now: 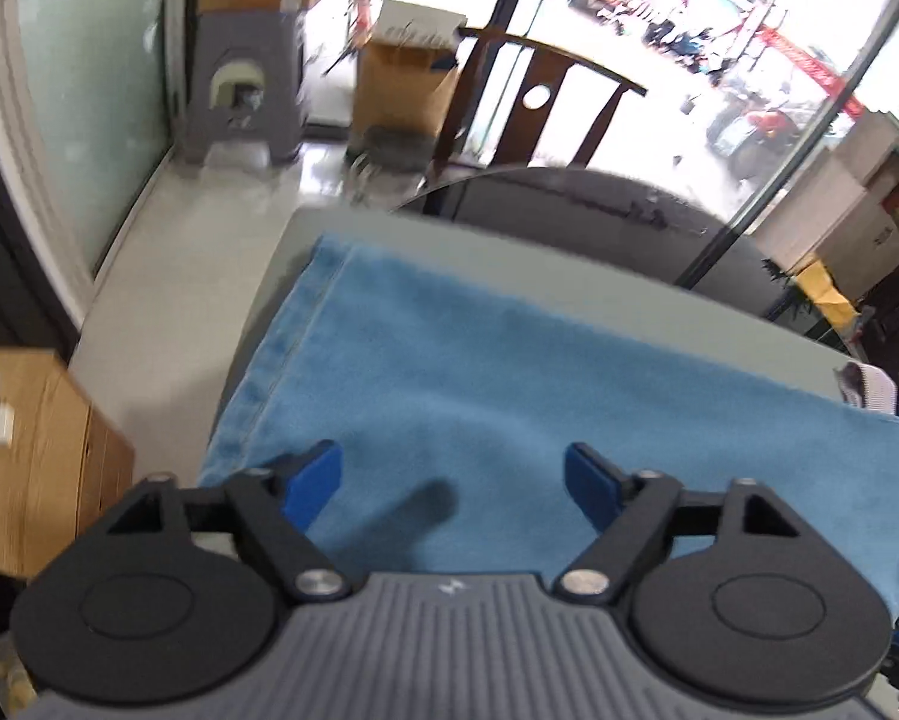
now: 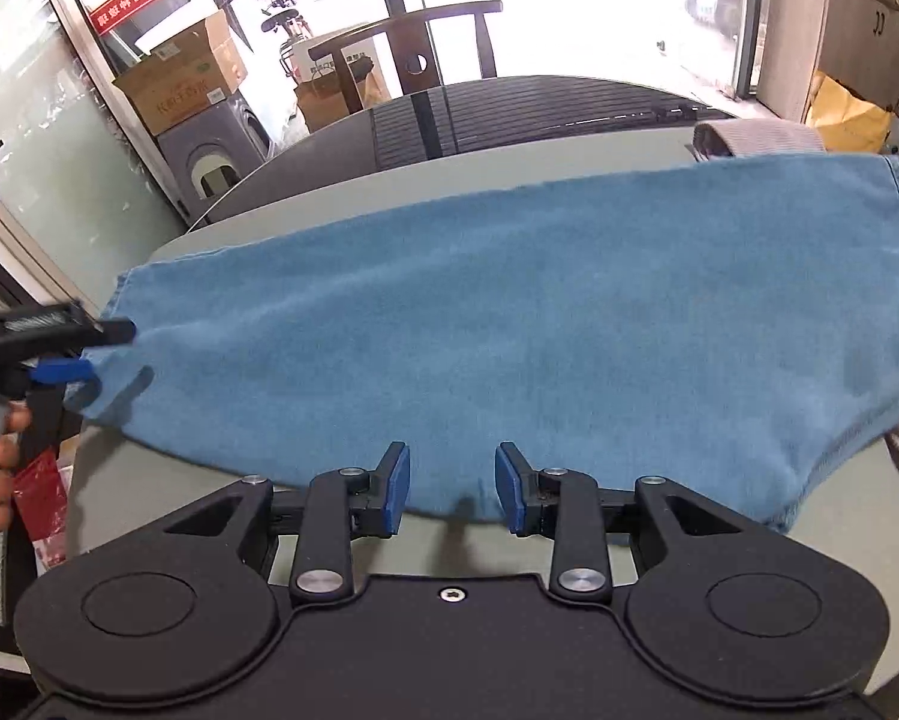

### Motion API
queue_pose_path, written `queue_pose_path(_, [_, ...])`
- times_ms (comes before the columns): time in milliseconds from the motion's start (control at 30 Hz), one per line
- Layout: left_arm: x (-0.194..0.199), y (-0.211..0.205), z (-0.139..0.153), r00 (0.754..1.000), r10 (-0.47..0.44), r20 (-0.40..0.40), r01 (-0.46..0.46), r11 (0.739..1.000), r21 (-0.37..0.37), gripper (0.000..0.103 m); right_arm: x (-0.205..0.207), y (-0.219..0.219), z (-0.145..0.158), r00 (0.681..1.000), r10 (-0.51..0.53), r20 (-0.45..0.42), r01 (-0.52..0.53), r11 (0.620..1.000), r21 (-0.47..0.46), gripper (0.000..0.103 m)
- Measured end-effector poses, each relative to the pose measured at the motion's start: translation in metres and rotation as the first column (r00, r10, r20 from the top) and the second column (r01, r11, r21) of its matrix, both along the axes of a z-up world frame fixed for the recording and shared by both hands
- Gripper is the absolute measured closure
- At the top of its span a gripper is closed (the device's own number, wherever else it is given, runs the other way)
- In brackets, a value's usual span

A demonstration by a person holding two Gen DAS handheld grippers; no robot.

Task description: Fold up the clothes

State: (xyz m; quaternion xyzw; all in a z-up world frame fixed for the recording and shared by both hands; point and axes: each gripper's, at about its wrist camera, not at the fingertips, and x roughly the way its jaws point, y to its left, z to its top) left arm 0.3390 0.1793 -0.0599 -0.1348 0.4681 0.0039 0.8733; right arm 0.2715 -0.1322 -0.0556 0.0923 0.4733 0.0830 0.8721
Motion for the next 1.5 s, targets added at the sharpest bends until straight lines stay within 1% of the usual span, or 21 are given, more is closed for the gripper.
queue_pose_path(100, [0.023,-0.022,-0.025,0.997,-0.040,-0.072,0.042,0.999,0.025,0.021,0.018,0.002,-0.009,1.000,0.003,-0.005,-0.003,1.000,-0.022,0.069])
queue_pose_path(167, [0.031,-0.026,-0.042,0.995,-0.039,-0.089,0.044,0.997,0.059,0.019,0.026,0.002,-0.015,1.000,0.003,-0.008,-0.003,0.999,-0.044,0.069])
queue_pose_path(200, [0.031,-0.026,-0.044,0.996,-0.044,-0.072,0.050,0.995,0.085,0.021,0.030,0.002,-0.018,1.000,0.006,-0.010,-0.006,0.998,-0.059,0.066])
queue_pose_path(267, [0.036,-0.022,-0.045,0.996,-0.028,-0.082,0.041,0.986,0.162,0.024,0.034,-0.003,-0.028,1.000,-0.010,-0.025,0.007,0.994,-0.112,0.065])
queue_pose_path(333, [0.041,-0.014,-0.046,0.995,0.000,-0.097,0.018,0.982,0.187,0.025,0.038,-0.014,-0.039,0.997,-0.057,-0.058,0.047,0.985,-0.165,0.065])
queue_pose_path(400, [0.045,-0.007,-0.045,0.994,-0.002,-0.112,0.024,0.980,0.200,0.024,0.039,-0.029,-0.050,0.990,-0.100,-0.101,0.082,0.982,-0.168,0.065])
queue_pose_path(500, [0.048,-0.012,-0.043,0.990,-0.017,-0.138,0.050,0.969,0.240,0.023,0.034,-0.046,-0.050,0.985,-0.134,-0.112,0.118,0.983,-0.141,0.064])
queue_pose_path(567, [0.047,-0.012,-0.040,0.987,0.022,-0.158,0.011,0.979,0.203,0.021,0.030,-0.049,-0.049,0.982,-0.150,-0.116,0.133,0.981,-0.138,0.061])
queue_pose_path(600, [0.046,-0.012,-0.039,0.985,0.036,-0.171,-0.006,0.985,0.172,0.017,0.028,-0.051,-0.048,0.980,-0.158,-0.117,0.142,0.981,-0.129,0.054])
queue_pose_path(667, [0.043,-0.014,-0.036,0.981,0.024,-0.191,-0.004,0.995,0.105,0.005,0.024,-0.052,-0.049,0.977,-0.170,-0.128,0.155,0.981,-0.115,0.044])
queue_pose_path(700, [0.040,-0.018,-0.034,0.981,0.013,-0.194,0.006,0.996,0.092,0.005,0.023,-0.051,-0.051,0.975,-0.171,-0.141,0.154,0.980,-0.123,0.043])
queue_pose_path(767, [0.030,-0.029,-0.027,0.983,-0.013,-0.184,0.028,0.997,0.078,0.005,0.020,-0.047,-0.050,0.976,-0.170,-0.133,0.151,0.979,-0.139,0.042])
queue_pose_path(800, [0.024,-0.034,-0.022,0.985,-0.021,-0.172,0.035,0.997,0.074,0.001,0.018,-0.045,-0.047,0.977,-0.169,-0.129,0.151,0.978,-0.141,0.038])
queue_pose_path(833, [0.018,-0.040,-0.018,0.986,-0.032,-0.161,0.043,0.997,0.069,0.000,0.017,-0.044,-0.046,0.977,-0.170,-0.128,0.152,0.978,-0.140,0.033])
queue_pose_path(867, [0.010,-0.048,-0.014,0.987,-0.043,-0.155,0.054,0.996,0.066,0.000,0.014,-0.042,-0.043,0.977,-0.171,-0.124,0.154,0.979,-0.134,0.024])
queue_pose_path(900, [0.004,-0.055,-0.012,0.987,-0.050,-0.151,0.061,0.996,0.067,0.000,0.010,-0.039,-0.039,0.978,-0.172,-0.119,0.157,0.980,-0.125,0.021])
queue_pose_path(1067, [-0.033,-0.083,-0.006,0.994,-0.053,-0.100,0.063,0.993,0.095,0.000,-0.006,-0.036,-0.030,0.976,-0.191,-0.104,0.175,0.974,-0.143,0.019])
queue_pose_path(1233, [-0.049,-0.103,0.011,0.997,-0.070,-0.022,0.073,0.978,0.194,0.000,-0.027,-0.043,-0.008,0.978,-0.199,-0.062,0.192,0.976,-0.100,0.016])
queue_pose_path(1300, [-0.064,-0.114,0.024,0.998,-0.068,0.009,0.065,0.978,0.198,0.000,-0.034,-0.048,0.000,0.979,-0.198,-0.041,0.194,0.977,-0.092,0.010])
queue_pose_path(1367, [-0.080,-0.126,0.032,0.998,-0.058,0.022,0.053,0.980,0.190,0.000,-0.042,-0.055,0.008,0.983,-0.183,-0.019,0.181,0.980,-0.083,0.010])
queue_pose_path(1500, [-0.100,-0.153,0.030,1.000,-0.002,0.004,0.001,0.975,0.221,0.000,-0.058,-0.074,0.019,0.993,-0.118,0.016,0.119,0.988,-0.097,0.010])
